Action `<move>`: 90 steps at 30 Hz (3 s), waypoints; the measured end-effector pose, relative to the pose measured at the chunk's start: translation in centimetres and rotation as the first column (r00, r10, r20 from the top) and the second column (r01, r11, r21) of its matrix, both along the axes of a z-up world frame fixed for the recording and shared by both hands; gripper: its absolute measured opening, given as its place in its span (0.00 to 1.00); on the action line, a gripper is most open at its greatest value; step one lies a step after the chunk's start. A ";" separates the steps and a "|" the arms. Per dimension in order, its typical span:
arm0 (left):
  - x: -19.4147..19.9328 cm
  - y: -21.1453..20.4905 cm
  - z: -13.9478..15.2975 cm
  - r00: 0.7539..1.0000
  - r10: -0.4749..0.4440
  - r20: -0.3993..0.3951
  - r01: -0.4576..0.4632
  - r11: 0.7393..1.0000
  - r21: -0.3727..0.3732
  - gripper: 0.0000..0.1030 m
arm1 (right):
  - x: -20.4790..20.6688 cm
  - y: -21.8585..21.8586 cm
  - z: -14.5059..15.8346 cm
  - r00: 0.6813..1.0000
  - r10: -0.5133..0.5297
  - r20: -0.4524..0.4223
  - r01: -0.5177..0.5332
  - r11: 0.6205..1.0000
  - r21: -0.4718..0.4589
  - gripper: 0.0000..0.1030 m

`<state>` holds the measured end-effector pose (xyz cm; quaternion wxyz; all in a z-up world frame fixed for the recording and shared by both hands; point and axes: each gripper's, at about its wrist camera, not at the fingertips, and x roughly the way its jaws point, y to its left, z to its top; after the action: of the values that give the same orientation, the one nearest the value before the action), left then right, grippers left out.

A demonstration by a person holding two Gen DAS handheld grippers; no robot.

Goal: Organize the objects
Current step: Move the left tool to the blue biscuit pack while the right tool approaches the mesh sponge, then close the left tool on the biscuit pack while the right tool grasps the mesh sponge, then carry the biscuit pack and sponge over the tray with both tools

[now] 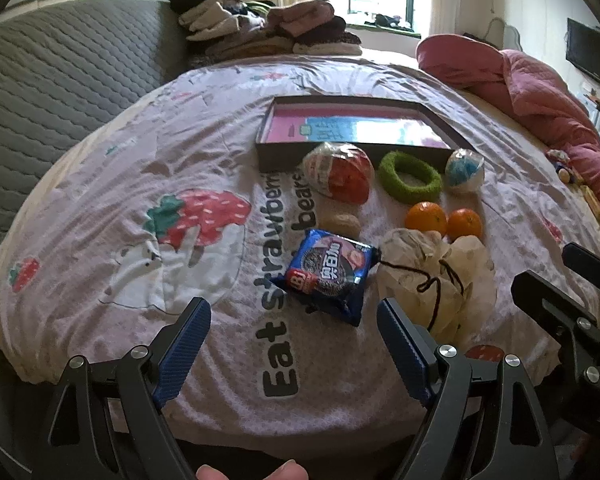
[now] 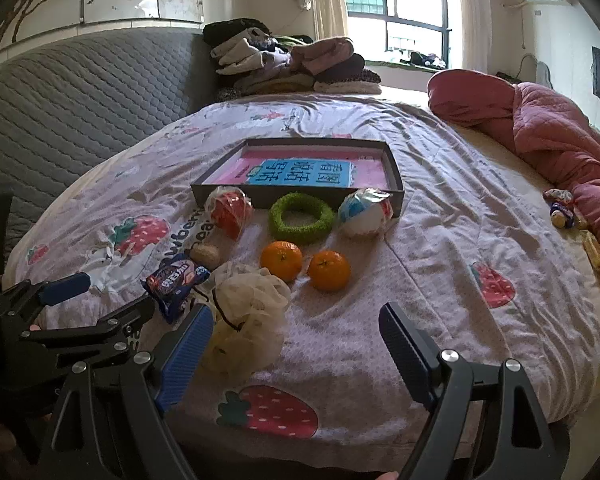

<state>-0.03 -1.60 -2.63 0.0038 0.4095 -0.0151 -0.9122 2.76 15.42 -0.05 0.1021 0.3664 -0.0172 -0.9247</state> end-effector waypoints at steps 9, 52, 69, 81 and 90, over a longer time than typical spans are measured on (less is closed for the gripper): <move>-0.6 0.4 -1.1 0.999 -0.032 0.010 0.032 0.999 0.004 0.83 | -0.8 0.0 -1.1 1.000 0.004 0.026 -0.005 1.000 0.016 0.82; -5.5 -0.3 -4.3 0.996 -0.085 0.023 0.082 0.992 0.100 0.58 | -4.5 -2.1 -5.4 0.983 0.158 0.098 -0.151 0.986 -0.074 0.17; -3.5 -0.7 -1.0 0.996 -0.071 -0.044 0.076 0.991 0.107 0.52 | -2.8 -1.3 -1.8 0.990 0.144 -0.001 -0.144 0.987 -0.070 0.17; -3.9 0.5 1.8 0.990 -0.091 -0.107 0.102 0.990 0.100 0.52 | -3.5 0.0 0.9 0.991 0.111 -0.077 -0.116 0.991 -0.069 0.17; -6.1 1.1 3.8 0.983 -0.097 -0.156 0.113 0.989 0.097 0.52 | -6.2 1.1 2.3 0.990 0.086 -0.113 -0.095 0.993 -0.068 0.17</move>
<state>-6.08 -0.49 1.21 -0.0650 0.3377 0.0117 -0.9389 -3.45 16.52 2.27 0.1581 0.3114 -0.0286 -0.9366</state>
